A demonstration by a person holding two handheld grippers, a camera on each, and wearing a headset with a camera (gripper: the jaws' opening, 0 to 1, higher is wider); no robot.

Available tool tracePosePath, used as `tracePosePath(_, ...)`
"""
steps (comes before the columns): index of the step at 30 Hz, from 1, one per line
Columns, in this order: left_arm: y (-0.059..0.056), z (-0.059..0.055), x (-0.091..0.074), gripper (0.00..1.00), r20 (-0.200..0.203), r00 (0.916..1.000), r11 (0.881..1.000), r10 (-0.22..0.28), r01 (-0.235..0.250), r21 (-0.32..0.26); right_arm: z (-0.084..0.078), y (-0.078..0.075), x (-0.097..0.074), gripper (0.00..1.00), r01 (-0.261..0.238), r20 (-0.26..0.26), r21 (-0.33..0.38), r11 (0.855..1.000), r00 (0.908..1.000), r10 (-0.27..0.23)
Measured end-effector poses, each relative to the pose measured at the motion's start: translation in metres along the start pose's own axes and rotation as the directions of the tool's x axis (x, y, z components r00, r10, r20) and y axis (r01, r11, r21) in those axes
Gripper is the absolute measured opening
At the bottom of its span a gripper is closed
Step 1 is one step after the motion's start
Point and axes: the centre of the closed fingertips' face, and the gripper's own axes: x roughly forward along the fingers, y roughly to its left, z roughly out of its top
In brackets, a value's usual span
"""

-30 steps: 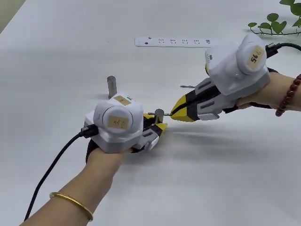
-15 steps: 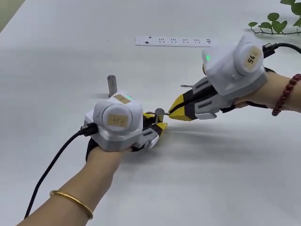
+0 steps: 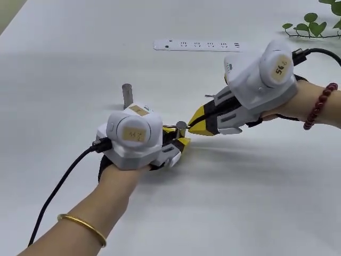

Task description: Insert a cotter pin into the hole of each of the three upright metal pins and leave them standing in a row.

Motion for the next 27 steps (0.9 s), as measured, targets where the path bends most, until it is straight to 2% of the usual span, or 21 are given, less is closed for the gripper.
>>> tracePosePath(7,0.001,0.000,0.000,0.12,-0.005,1.0000,1.000,0.003,-0.003,0.005,0.001,0.000,0.001,0.00,0.001,0.001,0.007,1.000,1.0000,-0.001)
tracePosePath(9,0.000,0.000,0.000,0.15,-0.003,0.9999,1.000,-0.010,0.010,-0.012,0.001,0.001,0.002,0.00,-0.001,-0.001,-0.001,1.000,1.0000,0.001)
tracePosePath(11,0.002,0.000,-0.001,0.22,-0.004,1.0000,1.000,-0.002,0.002,0.000,0.000,0.002,0.003,0.00,0.002,-0.007,-0.009,1.000,1.0000,-0.002)
tracePosePath(15,0.005,0.000,-0.003,0.26,-0.006,1.0000,1.000,0.000,0.000,-0.002,0.001,0.002,0.005,0.04,-0.001,-0.009,-0.007,1.000,1.0000,0.001)
tracePosePath(21,0.007,-0.006,-0.013,0.31,-0.037,0.9993,1.000,0.008,-0.007,0.027,0.004,0.000,0.004,0.11,0.014,0.002,0.017,1.000,0.9999,-0.014)
tracePosePath(27,0.005,-0.003,-0.020,0.36,-0.030,0.9995,0.998,0.002,0.000,0.056,0.009,-0.001,0.006,0.15,0.025,0.024,0.065,0.998,0.9994,-0.026)
